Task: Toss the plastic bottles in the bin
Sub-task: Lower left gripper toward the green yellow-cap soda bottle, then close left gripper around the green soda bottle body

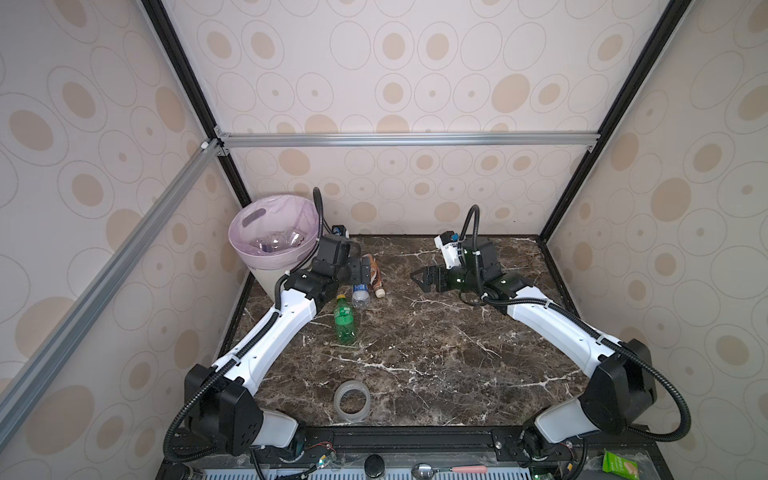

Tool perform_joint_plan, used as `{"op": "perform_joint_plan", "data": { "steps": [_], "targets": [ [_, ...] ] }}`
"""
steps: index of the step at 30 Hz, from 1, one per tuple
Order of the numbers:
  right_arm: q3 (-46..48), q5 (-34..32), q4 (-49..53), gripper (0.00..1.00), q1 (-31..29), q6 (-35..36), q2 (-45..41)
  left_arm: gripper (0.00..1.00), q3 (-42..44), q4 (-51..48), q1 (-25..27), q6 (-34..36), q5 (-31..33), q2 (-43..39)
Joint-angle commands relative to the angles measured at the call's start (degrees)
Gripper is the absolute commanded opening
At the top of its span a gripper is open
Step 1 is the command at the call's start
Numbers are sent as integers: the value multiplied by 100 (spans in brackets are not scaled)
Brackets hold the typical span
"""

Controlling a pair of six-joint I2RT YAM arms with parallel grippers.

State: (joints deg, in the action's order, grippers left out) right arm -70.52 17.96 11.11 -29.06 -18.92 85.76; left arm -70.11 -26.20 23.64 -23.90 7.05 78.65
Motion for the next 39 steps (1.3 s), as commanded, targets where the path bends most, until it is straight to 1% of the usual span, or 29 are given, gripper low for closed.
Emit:
{"op": "perform_joint_plan", "data": {
  "steps": [1, 4, 9, 13, 17, 22, 25, 31, 35, 39],
  "targets": [
    [211, 99, -203, 100, -10, -156, 12, 99, 509, 9, 44, -702, 121, -447],
    [460, 170, -345, 100, -94, -182, -41, 99, 939, 120, 44, -885, 199, -569],
    [686, 87, -328, 100, -325, -82, -92, 99, 1526, 385, 45, -1120, -150, -484],
    [838, 14, -391, 100, -507, -42, -121, 99, 1815, 559, 31, -1161, -163, -325],
    [924, 6, -426, 100, -589, -107, -50, 99, 1940, 661, 27, -1096, -30, -182],
    [970, 26, -448, 100, -599, -182, -1, 99, 2078, 840, -26, -1046, -57, 2],
    [983, -12, -451, 100, -598, -157, -32, 96, 2174, 979, -35, -1014, -185, 103],
    [1005, -57, -452, 100, -594, -104, -42, 89, 2334, 1122, -35, -967, -234, 274],
    [1022, -72, -450, 100, -585, -103, -48, 87, 2420, 1264, -35, -967, -364, 510],
    [1058, -98, -443, 100, -583, -86, -84, 85, 2373, 1340, -36, -905, -328, 838]
  ]
}}
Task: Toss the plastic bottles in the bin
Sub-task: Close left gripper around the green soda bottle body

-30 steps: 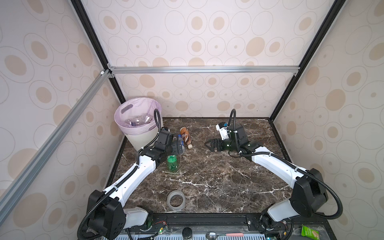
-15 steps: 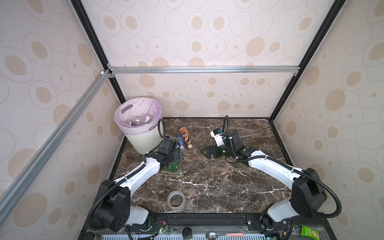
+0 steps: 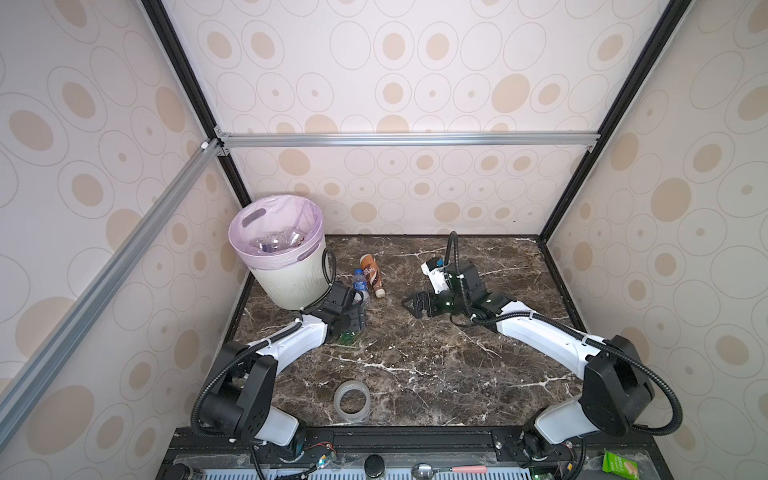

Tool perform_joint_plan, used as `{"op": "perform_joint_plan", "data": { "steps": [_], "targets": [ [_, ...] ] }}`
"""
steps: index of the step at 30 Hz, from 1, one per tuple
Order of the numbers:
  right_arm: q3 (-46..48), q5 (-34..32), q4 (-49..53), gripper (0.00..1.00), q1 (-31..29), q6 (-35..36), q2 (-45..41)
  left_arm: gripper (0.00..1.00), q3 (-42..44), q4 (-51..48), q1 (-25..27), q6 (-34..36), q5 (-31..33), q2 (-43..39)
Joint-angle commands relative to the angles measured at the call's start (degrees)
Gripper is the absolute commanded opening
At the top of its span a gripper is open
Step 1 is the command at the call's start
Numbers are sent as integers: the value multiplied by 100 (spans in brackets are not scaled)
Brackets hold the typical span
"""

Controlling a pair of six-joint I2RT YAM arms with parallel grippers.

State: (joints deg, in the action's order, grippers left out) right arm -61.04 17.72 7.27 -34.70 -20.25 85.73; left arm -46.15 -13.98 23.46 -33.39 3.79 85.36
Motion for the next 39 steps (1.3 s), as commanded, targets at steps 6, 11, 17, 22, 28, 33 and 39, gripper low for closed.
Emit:
{"op": "perform_joint_plan", "data": {
  "steps": [6, 11, 17, 22, 28, 33, 39],
  "targets": [
    [214, -172, -41, 100, -5, 48, -160, 80, -199, 325, -17, 30, -158, 564],
    [304, -185, -37, 100, 72, -11, -229, 65, -247, 442, -9, 90, -270, 692],
    [518, -75, -216, 100, 291, -231, -320, 59, -219, 566, 95, 105, -282, 804],
    [586, -36, -235, 100, 381, -286, -371, 57, -332, 660, 235, 87, -214, 961],
    [701, -74, -226, 100, 420, -295, -506, 57, -611, 680, 390, 103, -130, 1256],
    [795, -98, -203, 100, 469, -295, -617, 57, -925, 674, 592, 113, -109, 1545],
    [885, -107, -204, 100, 579, -346, -696, 56, -1105, 686, 730, 113, -107, 1744]
  ]
}}
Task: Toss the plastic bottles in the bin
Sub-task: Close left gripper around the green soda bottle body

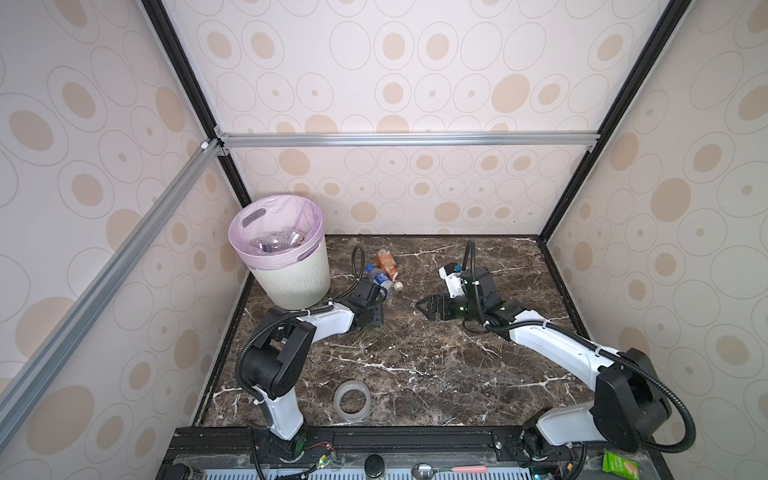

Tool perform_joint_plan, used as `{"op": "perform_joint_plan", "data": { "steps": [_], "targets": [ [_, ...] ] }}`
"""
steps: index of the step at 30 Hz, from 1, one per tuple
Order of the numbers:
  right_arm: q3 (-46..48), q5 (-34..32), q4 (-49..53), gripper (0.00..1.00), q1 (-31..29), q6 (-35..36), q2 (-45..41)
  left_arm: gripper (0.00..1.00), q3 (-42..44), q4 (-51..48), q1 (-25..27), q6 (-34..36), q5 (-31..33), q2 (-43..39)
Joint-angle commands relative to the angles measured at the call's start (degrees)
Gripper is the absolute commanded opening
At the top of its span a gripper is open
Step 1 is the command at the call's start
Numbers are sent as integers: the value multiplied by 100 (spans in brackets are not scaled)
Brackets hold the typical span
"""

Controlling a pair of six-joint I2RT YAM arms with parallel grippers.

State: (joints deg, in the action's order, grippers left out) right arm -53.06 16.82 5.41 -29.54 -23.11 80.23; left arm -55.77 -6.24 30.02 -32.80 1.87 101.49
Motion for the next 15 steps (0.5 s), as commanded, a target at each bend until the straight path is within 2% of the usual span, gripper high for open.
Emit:
{"op": "perform_joint_plan", "data": {
  "steps": [1, 15],
  "targets": [
    [97, -18, -14, 100, 83, -66, -142, 56, -145, -80, 83, 54, 86, 143],
    [113, -95, 4, 100, 427, -215, 43, 55, -276, 0, 179, 36, 42, 320]
  ]
}}
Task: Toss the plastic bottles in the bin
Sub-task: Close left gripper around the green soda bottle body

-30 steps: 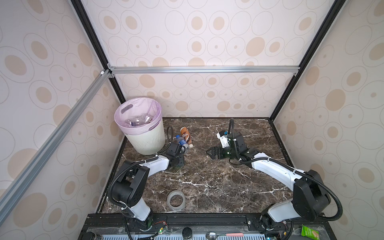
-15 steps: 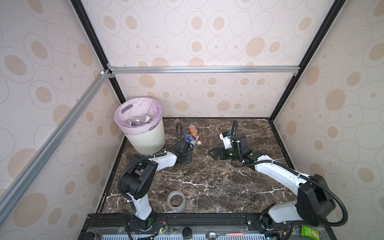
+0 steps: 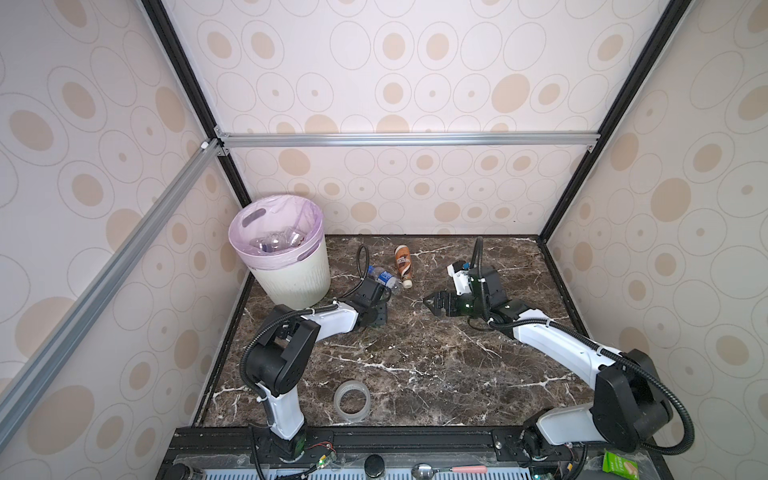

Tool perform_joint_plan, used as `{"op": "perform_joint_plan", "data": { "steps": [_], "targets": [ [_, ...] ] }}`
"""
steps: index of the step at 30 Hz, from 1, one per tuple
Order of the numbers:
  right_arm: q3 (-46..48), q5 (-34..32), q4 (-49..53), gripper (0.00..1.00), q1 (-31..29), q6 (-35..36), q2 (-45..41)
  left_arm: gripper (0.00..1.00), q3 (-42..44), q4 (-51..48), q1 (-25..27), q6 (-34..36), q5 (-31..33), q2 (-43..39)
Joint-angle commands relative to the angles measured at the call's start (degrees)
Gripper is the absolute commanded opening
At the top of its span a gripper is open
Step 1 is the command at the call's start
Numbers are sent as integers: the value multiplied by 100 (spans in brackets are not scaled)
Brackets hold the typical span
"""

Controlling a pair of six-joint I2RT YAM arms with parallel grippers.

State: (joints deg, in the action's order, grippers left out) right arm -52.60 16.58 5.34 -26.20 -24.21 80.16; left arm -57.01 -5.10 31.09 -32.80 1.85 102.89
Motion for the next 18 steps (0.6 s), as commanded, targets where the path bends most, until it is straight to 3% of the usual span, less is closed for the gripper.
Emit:
{"op": "perform_joint_plan", "data": {
  "steps": [1, 18],
  "targets": [
    [69, -78, -2, 100, 125, -117, 81, 55, -165, -114, 75, 44, 44, 194],
    [16, -98, -33, 100, 308, -137, 481, 54, -116, -74, 117, 159, 82, 162]
  ]
}}
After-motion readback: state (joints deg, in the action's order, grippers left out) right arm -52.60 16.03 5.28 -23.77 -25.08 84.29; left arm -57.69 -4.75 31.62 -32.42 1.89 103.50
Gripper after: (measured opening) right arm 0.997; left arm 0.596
